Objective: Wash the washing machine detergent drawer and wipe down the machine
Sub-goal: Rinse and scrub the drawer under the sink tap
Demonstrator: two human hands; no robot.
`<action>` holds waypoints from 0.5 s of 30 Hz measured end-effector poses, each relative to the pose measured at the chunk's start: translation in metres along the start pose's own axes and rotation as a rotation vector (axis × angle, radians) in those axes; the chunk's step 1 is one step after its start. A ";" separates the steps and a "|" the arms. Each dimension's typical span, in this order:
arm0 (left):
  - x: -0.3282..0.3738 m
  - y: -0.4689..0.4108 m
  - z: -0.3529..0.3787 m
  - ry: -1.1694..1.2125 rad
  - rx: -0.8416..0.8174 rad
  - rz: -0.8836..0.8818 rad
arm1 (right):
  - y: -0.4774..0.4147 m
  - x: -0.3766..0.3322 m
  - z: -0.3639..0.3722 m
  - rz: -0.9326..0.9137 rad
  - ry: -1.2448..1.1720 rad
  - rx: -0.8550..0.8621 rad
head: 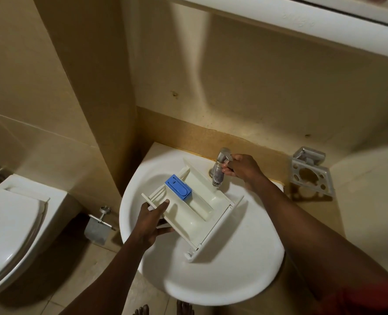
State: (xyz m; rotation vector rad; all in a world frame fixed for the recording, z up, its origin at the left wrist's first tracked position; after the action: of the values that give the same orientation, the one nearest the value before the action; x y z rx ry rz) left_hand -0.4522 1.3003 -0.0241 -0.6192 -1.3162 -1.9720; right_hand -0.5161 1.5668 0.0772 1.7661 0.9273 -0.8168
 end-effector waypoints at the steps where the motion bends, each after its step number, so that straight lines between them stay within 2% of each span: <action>1: 0.000 0.000 0.000 0.001 0.000 0.001 | 0.002 0.002 -0.001 -0.006 0.028 0.002; 5: 0.000 -0.001 0.000 0.011 0.000 -0.005 | 0.010 0.016 -0.003 0.018 0.204 0.113; 9: 0.002 -0.003 0.000 0.015 0.003 -0.014 | 0.013 0.034 0.010 0.112 0.197 0.255; 11: 0.004 -0.004 0.000 0.004 0.003 -0.006 | 0.021 0.038 0.018 0.099 0.333 0.264; 13: 0.005 -0.005 -0.002 -0.014 -0.004 0.001 | 0.030 0.044 0.028 0.044 0.539 0.218; 15: 0.006 -0.007 -0.004 -0.021 -0.008 0.000 | 0.036 0.051 0.038 0.007 0.844 0.039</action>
State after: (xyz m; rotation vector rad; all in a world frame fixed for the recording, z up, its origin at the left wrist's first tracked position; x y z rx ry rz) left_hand -0.4616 1.2971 -0.0259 -0.6453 -1.3216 -1.9770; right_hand -0.4648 1.5331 0.0370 2.1767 1.4347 -0.0385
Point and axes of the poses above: each hand's wrist, its own y-axis away from the middle knuckle, its own z-axis out of the palm, x = y × z, the point moved 2 cm from there along -y, towards the middle knuckle, and after that the axes turned 7 degrees about -x, right-handed, at the moved point
